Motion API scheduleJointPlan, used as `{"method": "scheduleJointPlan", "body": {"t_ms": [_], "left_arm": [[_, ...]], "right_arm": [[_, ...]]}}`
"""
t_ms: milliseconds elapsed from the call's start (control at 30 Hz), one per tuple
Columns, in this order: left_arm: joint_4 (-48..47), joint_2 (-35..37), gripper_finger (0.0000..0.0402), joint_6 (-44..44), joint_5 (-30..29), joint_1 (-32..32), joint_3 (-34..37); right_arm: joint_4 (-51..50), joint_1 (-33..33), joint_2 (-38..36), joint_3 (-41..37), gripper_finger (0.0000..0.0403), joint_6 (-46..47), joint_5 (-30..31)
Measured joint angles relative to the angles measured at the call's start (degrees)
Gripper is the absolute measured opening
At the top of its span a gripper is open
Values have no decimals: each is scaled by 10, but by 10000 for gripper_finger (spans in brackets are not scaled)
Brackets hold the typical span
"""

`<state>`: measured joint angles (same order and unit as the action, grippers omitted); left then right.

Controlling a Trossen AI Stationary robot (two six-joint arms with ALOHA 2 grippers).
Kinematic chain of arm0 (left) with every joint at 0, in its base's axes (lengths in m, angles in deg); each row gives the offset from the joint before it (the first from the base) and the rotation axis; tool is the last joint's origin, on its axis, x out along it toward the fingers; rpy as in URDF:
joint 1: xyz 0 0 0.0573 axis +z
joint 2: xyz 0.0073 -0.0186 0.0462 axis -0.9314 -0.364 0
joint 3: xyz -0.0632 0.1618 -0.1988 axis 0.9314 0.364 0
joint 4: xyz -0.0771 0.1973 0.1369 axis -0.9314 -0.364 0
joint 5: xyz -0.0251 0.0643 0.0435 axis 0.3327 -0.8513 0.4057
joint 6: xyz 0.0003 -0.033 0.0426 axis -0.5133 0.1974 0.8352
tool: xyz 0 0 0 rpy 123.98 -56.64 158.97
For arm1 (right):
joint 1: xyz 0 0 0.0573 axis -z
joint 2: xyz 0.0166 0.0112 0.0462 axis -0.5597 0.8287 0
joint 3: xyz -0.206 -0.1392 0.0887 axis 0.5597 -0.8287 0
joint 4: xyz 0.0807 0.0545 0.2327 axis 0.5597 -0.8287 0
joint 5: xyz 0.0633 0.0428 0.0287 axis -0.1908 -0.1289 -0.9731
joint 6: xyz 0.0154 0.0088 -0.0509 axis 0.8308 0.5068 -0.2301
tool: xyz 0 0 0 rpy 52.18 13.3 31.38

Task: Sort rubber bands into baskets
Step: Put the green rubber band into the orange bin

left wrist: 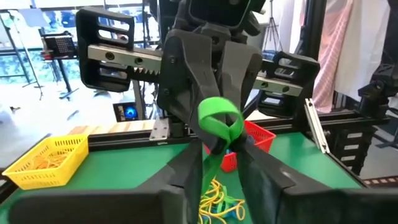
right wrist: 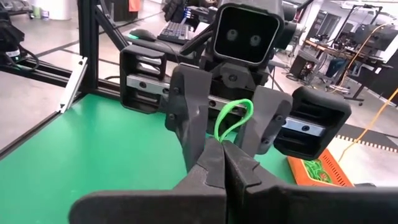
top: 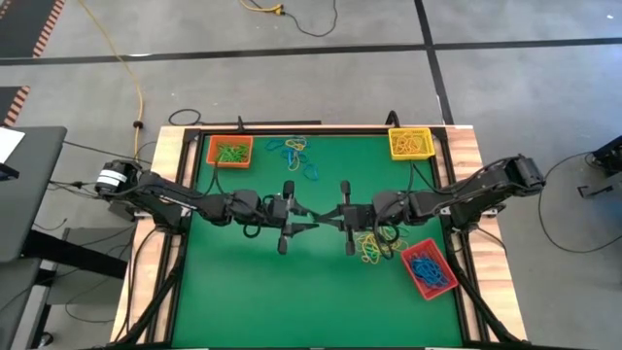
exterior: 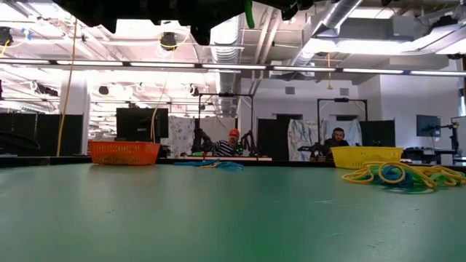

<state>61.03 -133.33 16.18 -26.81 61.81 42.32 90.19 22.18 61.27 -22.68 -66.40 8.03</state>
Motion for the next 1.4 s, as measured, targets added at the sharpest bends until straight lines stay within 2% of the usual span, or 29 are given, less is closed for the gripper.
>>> {"method": "scheduleJointPlan", "body": {"t_ms": [133,367,633,1033,1233,1400], "left_arm": [[-4,0,53,11,1,0,0],[-19,0,9,27,2,0,0],[-24,0,0,53,-5,1,0],[-116,1,0,56,-31,30,0],[-179,29,0,69,-56,56,0],[-275,80,0,87,-105,91,0]], "right_arm": [[3,0,0,0,12,-2,0],[11,0,0,0,19,-3,0],[-1,0,0,0,59,16,1],[-57,-1,0,0,93,16,95],[-105,-1,0,0,153,22,168],[-156,3,0,0,209,59,225]]}}
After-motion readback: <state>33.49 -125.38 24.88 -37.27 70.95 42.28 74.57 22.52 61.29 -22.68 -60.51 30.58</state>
